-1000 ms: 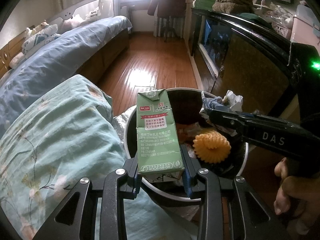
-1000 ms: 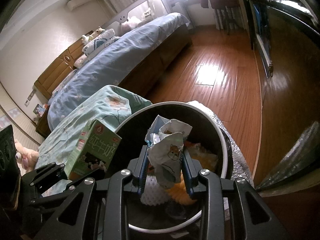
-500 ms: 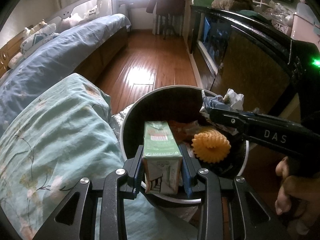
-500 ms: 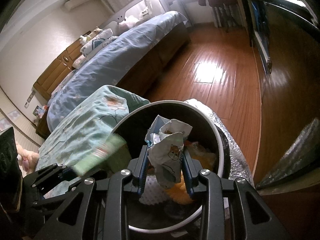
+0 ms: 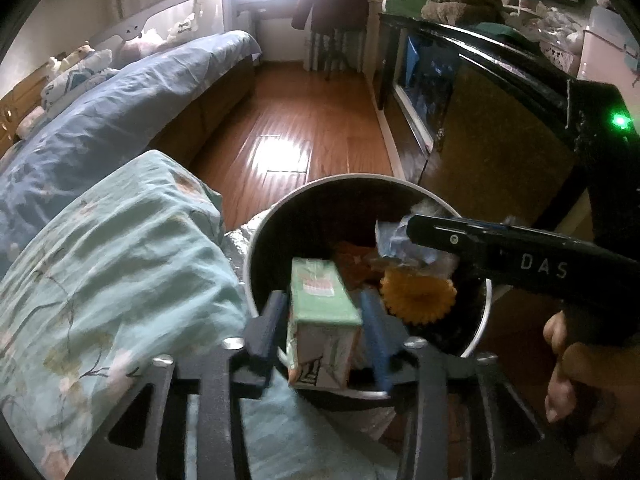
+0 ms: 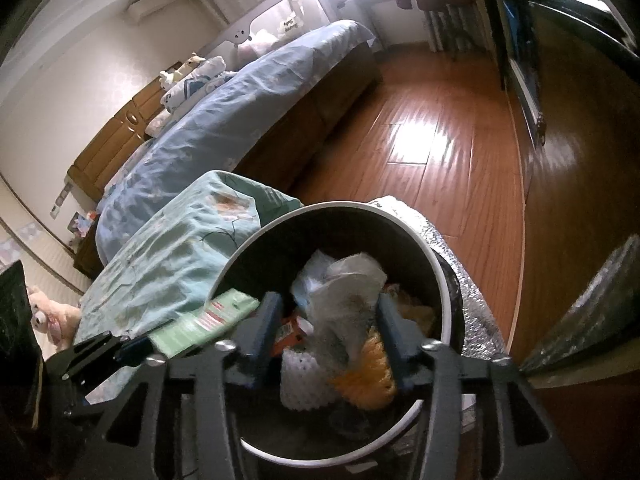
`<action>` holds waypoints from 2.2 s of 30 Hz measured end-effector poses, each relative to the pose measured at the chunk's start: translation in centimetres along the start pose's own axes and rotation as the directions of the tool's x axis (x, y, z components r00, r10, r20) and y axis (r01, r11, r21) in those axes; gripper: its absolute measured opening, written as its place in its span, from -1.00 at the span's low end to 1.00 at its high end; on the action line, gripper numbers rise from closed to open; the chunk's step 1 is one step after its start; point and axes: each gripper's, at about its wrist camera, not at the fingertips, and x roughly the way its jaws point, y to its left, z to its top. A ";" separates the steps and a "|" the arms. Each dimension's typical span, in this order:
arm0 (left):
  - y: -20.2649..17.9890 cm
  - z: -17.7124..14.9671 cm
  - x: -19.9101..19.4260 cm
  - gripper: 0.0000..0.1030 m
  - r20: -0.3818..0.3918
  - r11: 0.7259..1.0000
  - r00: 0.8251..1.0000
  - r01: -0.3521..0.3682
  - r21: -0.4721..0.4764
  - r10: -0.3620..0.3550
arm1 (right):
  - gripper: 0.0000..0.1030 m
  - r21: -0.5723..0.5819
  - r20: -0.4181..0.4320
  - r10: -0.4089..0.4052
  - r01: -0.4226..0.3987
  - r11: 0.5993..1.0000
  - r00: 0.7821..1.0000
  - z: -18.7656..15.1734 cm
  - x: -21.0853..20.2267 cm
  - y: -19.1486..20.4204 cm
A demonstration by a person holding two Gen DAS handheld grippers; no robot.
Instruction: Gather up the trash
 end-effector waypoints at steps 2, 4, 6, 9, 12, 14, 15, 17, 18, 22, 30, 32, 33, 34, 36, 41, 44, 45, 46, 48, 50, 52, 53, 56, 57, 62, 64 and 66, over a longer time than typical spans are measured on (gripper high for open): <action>0.3 -0.3 -0.6 -0.05 0.012 1.000 1.000 -0.003 -0.007 0.003 | 0.11 0.002 0.005 0.003 -0.003 1.000 1.000 -0.1 -0.3 0.3; 0.6 -0.6 -1.2 -0.05 0.020 1.000 1.000 -0.002 -0.016 0.002 | 0.13 0.000 0.010 0.008 -0.008 1.000 1.000 -0.1 -0.6 0.6; 0.9 -0.9 -1.9 -0.05 0.031 1.000 1.000 0.002 -0.029 -0.001 | 0.18 -0.003 0.017 0.010 -0.010 1.000 1.000 -0.2 -0.9 0.9; 1.4 -1.6 -3.0 0.02 0.045 0.999 0.999 0.010 -0.045 -0.008 | 0.25 -0.002 0.029 0.016 -0.016 1.000 0.999 -0.7 -1.6 1.4; 2.0 -2.5 -4.4 0.08 0.065 0.998 0.998 0.015 -0.067 -0.010 | 0.28 0.004 0.039 0.023 -0.023 1.000 0.999 -1.4 -2.3 1.8; 2.5 -3.3 -5.3 0.09 0.077 0.995 0.997 0.025 -0.091 -0.019 | 0.29 0.016 0.049 0.028 -0.029 0.999 0.998 -1.9 -2.8 1.9; 2.8 -3.7 -5.7 0.11 0.082 0.994 0.996 0.030 -0.104 -0.021 | 0.29 0.021 0.054 0.029 -0.030 0.999 0.998 -2.1 -3.1 2.0; 3.4 -4.6 -6.6 0.14 0.092 0.991 0.996 0.034 -0.126 -0.022 | 0.33 0.031 0.066 0.035 -0.037 0.999 0.997 -3.0 -3.8 2.3; 3.7 -5.3 -7.2 0.15 0.098 0.990 0.995 0.036 -0.140 -0.023 | 0.34 0.034 0.073 0.035 -0.038 0.999 0.997 -3.5 -4.2 2.6; 4.7 -7.9 -9.2 0.16 0.117 0.983 0.993 0.031 -0.180 -0.010 | 0.44 0.028 0.094 0.038 -0.041 0.999 0.995 -5.0 -5.3 3.8; 6.9 -12.6 -13.4 0.17 0.178 0.964 0.982 -0.013 -0.265 0.062 | 0.56 -0.034 0.145 0.035 -0.030 0.999 0.989 -8.2 -7.0 7.6; 6.9 -13.8 -14.5 0.21 0.194 0.961 0.977 -0.034 -0.276 0.091 | 0.60 -0.067 0.174 0.027 -0.016 0.998 0.984 -9.1 -7.4 8.8; 6.9 -14.4 -14.9 0.23 0.201 0.959 0.974 -0.043 -0.279 0.102 | 0.60 -0.085 0.191 0.020 -0.004 0.996 0.981 -9.4 -7.7 9.5; 7.1 -15.0 -15.5 0.24 0.211 0.956 0.970 -0.053 -0.287 0.117 | 0.60 -0.101 0.205 0.015 0.006 0.995 0.979 -9.7 -7.9 10.0; 7.4 -16.0 -16.5 0.29 0.230 0.951 0.963 -0.063 -0.303 0.138 | 0.62 -0.142 0.239 0.007 0.028 0.989 0.971 -10.2 -8.4 11.2; 7.7 -17.9 -18.8 0.38 0.287 0.939 0.937 -0.099 -0.328 0.199 | 0.76 -0.212 0.351 -0.005 0.085 0.974 0.936 -11.4 -10.2 13.3; 7.3 -18.8 -20.6 0.50 0.326 0.932 0.912 -0.134 -0.337 0.249 | 0.87 -0.250 0.408 -0.007 0.119 0.961 0.913 -11.7 -11.2 14.4; 7.1 -19.0 -21.2 0.51 0.342 0.931 0.903 -0.140 -0.336 0.259 | 0.89 -0.260 0.422 -0.005 0.126 0.957 0.907 -11.7 -11.5 14.7; 6.9 -19.1 -21.5 0.52 0.354 0.931 0.896 -0.145 -0.335 0.267 | 0.93 -0.272 0.444 0.001 0.133 0.953 0.896 -11.7 -11.9 15.2; 6.2 -19.4 -22.8 0.65 0.389 0.929 0.871 -0.173 -0.328 0.300 | 1.00 -0.288 0.480 0.013 0.143 0.947 0.877 -11.4 -12.9 16.0; 5.5 -19.7 -23.7 0.88 0.418 0.921 0.843 -0.205 -0.331 0.338 | 1.00 -0.301 0.502 0.026 0.147 0.942 0.864 -11.0 -13.5 16.7; 4.7 -20.2 -24.6 0.99 0.449 0.909 0.807 -0.244 -0.339 0.384 | 1.00 -0.309 0.518 0.034 0.149 0.939 0.855 -11.0 -13.8 17.2; 4.4 -20.4 -24.8 0.99 0.454 0.904 0.797 -0.258 -0.340 0.399 | 1.00 -0.311 0.523 0.036 0.151 0.938 0.852 -11.0 -13.7 17.3; 3.5 -20.9 -24.9 0.99 0.456 0.888 0.773 -0.307 -0.342 0.442 | 1.00 -0.319 0.518 0.041 0.148 0.936 0.854 -11.2 -13.3 17.5; 3.4 -21.1 -25.0 0.99 0.453 0.886 0.771 -0.313 -0.343 0.447 | 1.00 -0.321 0.512 0.041 0.147 0.935 0.858 -11.3 -13.0 17.6; 3.4 -21.3 -24.3 0.99 0.430 0.869 0.766 -0.341 -0.359 0.477 | 1.00 -0.319 0.485 0.033 0.142 0.937 0.874 -11.8 -12.0 17.5; 3.6 -21.3 -24.3 0.99 0.423 0.865 0.766 -0.343 -0.366 0.484 | 1.00 -0.318 0.479 0.028 0.143 0.937 0.877 -11.8 -11.9 17.5; 4.1 -20.9 -24.1 0.99 0.420 0.865 0.769 -0.342 -0.368 0.482 | 1.00 -0.320 0.475 0.026 0.145 0.936 0.880 -11.8 -11.7 17.6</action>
